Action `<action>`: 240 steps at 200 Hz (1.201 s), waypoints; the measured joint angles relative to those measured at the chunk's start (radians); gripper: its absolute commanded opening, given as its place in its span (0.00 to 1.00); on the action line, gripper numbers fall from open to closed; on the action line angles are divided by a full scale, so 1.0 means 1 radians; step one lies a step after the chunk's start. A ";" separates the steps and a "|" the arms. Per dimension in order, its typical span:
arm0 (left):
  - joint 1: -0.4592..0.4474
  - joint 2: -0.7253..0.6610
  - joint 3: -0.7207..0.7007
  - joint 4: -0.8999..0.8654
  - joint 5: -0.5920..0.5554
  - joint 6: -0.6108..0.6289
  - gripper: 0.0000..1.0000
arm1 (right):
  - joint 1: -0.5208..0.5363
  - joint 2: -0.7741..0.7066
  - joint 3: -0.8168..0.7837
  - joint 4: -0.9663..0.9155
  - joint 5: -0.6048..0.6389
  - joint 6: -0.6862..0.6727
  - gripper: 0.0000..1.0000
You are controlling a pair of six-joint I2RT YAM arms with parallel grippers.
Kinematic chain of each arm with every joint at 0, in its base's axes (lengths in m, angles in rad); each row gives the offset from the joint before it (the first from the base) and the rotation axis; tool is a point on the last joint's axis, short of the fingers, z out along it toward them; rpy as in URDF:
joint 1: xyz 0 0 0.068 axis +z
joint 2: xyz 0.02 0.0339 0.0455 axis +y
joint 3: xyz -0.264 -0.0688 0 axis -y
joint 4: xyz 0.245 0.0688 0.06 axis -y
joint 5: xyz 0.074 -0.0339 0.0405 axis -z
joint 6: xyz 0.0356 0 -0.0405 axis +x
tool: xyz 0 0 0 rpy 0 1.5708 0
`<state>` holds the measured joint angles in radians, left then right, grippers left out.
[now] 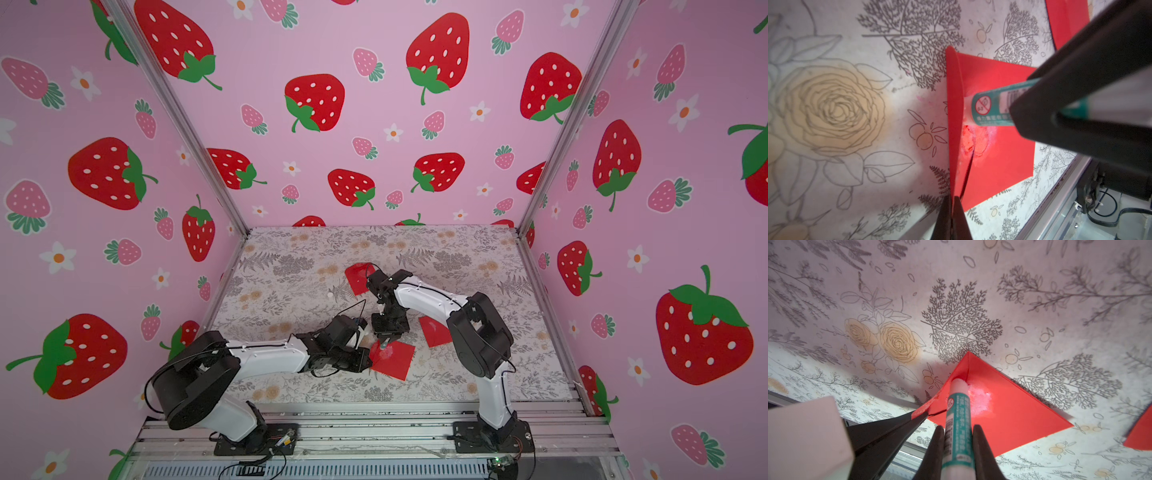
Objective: Seal the envelope with a glue stick
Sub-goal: Apply the envelope at the center of the board.
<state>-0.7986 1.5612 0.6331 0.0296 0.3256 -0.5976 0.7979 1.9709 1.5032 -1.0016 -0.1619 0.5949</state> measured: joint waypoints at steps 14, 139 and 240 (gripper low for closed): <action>0.000 0.000 0.000 0.000 0.000 0.000 0.00 | 0.003 0.000 0.007 -0.034 0.057 0.003 0.00; 0.002 0.000 0.000 0.001 -0.002 -0.001 0.00 | 0.086 0.030 0.075 -0.137 0.182 -0.020 0.00; 0.002 -0.001 0.000 -0.002 -0.002 -0.001 0.00 | 0.070 0.005 0.034 -0.115 0.121 -0.015 0.00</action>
<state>-0.7963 1.5604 0.6331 0.0280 0.3237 -0.5983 0.8677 1.9759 1.5368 -1.1164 -0.0414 0.5797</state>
